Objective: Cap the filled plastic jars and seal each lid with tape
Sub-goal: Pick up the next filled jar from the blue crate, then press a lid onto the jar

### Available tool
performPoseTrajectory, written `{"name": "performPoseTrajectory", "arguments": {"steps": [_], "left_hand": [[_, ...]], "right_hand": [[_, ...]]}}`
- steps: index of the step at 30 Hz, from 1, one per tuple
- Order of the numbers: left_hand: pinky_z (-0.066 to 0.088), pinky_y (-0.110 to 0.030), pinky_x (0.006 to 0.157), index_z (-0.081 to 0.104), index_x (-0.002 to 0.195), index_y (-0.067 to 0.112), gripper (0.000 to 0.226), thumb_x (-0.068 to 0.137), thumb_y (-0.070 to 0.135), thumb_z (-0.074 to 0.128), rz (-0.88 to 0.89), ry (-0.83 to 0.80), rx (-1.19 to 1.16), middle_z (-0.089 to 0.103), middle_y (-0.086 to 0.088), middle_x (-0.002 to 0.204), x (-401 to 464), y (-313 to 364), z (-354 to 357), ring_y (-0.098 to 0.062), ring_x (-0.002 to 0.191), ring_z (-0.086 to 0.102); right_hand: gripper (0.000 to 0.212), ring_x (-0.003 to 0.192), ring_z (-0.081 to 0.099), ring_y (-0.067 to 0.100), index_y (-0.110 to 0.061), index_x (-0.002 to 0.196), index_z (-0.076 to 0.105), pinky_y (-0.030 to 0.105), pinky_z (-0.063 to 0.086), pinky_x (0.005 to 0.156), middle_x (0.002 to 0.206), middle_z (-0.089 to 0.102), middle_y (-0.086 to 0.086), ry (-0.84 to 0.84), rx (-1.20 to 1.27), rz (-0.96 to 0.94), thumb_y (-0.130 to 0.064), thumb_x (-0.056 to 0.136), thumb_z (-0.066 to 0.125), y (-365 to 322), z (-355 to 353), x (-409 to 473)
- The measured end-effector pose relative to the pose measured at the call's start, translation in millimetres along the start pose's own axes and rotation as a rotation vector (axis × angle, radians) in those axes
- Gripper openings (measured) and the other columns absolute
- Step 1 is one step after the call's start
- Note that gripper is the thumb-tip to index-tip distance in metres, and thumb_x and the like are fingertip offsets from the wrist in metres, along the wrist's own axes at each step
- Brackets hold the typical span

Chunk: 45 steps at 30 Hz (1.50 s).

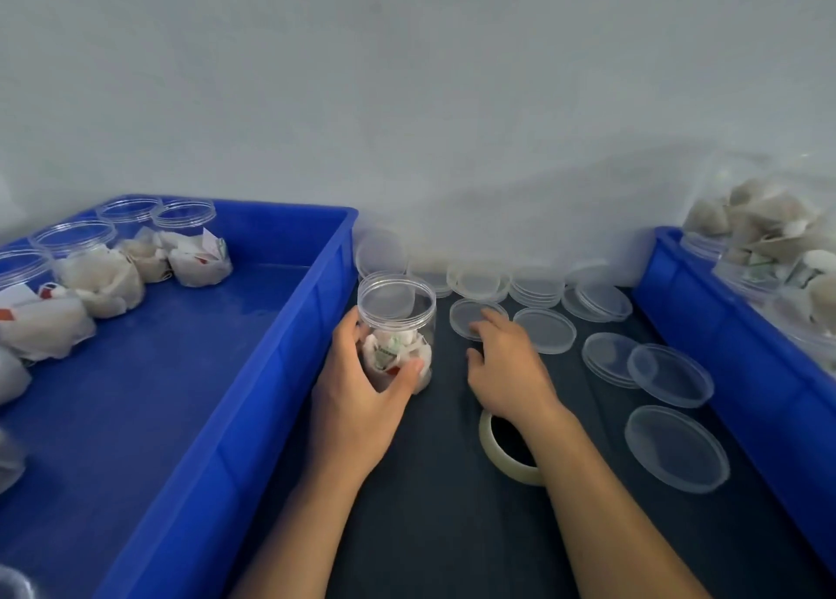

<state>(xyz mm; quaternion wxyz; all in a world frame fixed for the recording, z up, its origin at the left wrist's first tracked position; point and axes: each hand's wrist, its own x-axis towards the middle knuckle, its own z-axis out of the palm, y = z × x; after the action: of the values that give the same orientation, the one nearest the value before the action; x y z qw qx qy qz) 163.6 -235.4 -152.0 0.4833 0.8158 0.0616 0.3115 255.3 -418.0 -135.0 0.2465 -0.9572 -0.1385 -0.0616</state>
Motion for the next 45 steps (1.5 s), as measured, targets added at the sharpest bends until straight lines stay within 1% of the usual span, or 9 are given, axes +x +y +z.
{"name": "performPoseTrajectory", "arguments": {"steps": [7,13,18,23,27,31,35,40,45], "left_hand": [[0.04,0.004,0.086,0.038,0.148,0.049,0.083,0.076,0.068,0.075,0.001,-0.003,-0.044,0.049,0.053,0.126,0.0,3.4,-0.4,0.025,0.119,0.05],[0.039,0.004,0.087,0.035,0.152,0.049,0.087,0.078,0.065,0.078,0.008,-0.001,-0.022,0.049,0.047,0.128,-1.2,5.4,-0.8,0.026,0.121,0.047],[0.038,0.004,0.086,0.037,0.151,0.05,0.087,0.076,0.067,0.08,0.007,0.017,0.023,0.052,0.043,0.129,-2.7,9.1,-2.9,0.027,0.121,0.045],[0.042,-0.01,0.093,0.04,0.156,0.041,0.093,0.075,0.07,0.077,0.032,0.036,0.048,0.055,0.026,0.132,-5.9,13.8,-3.5,0.008,0.127,0.053],[0.05,-0.023,0.098,0.044,0.156,0.032,0.091,0.078,0.065,0.077,0.139,0.013,0.102,0.056,0.021,0.127,-8.9,18.7,-2.4,-0.003,0.125,0.056],[0.045,-0.015,0.098,0.044,0.157,0.027,0.091,0.079,0.061,0.078,0.22,-0.016,0.154,0.056,0.015,0.129,-10.0,21.3,-0.9,-0.005,0.125,0.054],[0.05,-0.024,0.097,0.042,0.158,0.025,0.092,0.081,0.058,0.079,0.287,-0.029,0.182,0.055,0.01,0.133,-11.4,22.2,1.7,-0.011,0.126,0.055],[0.04,-0.013,0.097,0.045,0.159,0.023,0.091,0.082,0.057,0.079,0.351,0.023,0.227,0.056,0.007,0.129,-13.1,25.7,2.7,-0.007,0.12,0.052],[0.044,-0.004,0.083,0.041,0.162,0.028,0.091,0.081,0.054,0.074,0.309,0.047,0.174,0.042,0.009,0.127,-15.4,31.8,1.7,-0.001,0.11,0.055]], "right_hand": [[0.005,0.097,0.06,0.018,-0.023,0.091,0.069,0.034,0.047,0.068,0.1,0.063,-0.007,0.159,0.002,0.027,-0.025,0.096,0.069,-2.3,-5.3,1.4],[0.016,0.08,0.06,0.008,-0.025,0.098,0.059,0.017,0.037,0.062,0.088,0.067,-0.013,0.284,0.393,0.097,-0.039,0.105,0.058,-16.8,-33.7,8.2],[0.013,0.065,0.074,0.006,-0.02,0.103,0.067,0.021,0.052,0.062,0.08,0.077,-0.011,0.388,0.813,0.136,-0.025,0.109,0.056,-37.7,-72.4,5.8],[0.025,0.057,0.065,0.009,-0.004,0.104,0.073,0.022,0.058,0.063,0.074,0.074,0.0,0.225,1.42,0.194,-0.022,0.11,0.057,-51.5,-91.7,-0.6],[0.026,0.059,0.064,0.009,-0.008,0.1,0.076,0.025,0.059,0.06,0.074,0.075,0.0,0.133,1.26,0.243,-0.025,0.109,0.058,-55.4,-78.2,-0.7],[0.03,0.053,0.054,-0.001,-0.021,0.084,0.081,0.015,0.047,0.055,0.062,0.066,-0.014,0.21,0.905,0.245,-0.034,0.103,0.063,-49.5,-67.1,2.6],[0.022,0.06,0.058,0.004,-0.027,0.08,0.079,0.022,0.045,0.06,0.067,0.069,-0.012,0.159,0.761,0.207,-0.034,0.098,0.07,-42.5,-61.8,4.0],[0.025,0.079,0.066,-0.003,-0.041,0.092,0.077,0.01,0.049,0.059,0.089,0.071,-0.028,0.258,0.692,0.014,-0.021,0.101,0.065,-43.6,-64.1,2.3],[0.031,0.07,0.059,-0.002,-0.034,0.082,0.074,0.023,0.044,0.069,0.074,0.067,-0.022,0.051,0.617,-0.126,-0.05,0.102,0.057,-50.3,-76.1,-3.6]]}}
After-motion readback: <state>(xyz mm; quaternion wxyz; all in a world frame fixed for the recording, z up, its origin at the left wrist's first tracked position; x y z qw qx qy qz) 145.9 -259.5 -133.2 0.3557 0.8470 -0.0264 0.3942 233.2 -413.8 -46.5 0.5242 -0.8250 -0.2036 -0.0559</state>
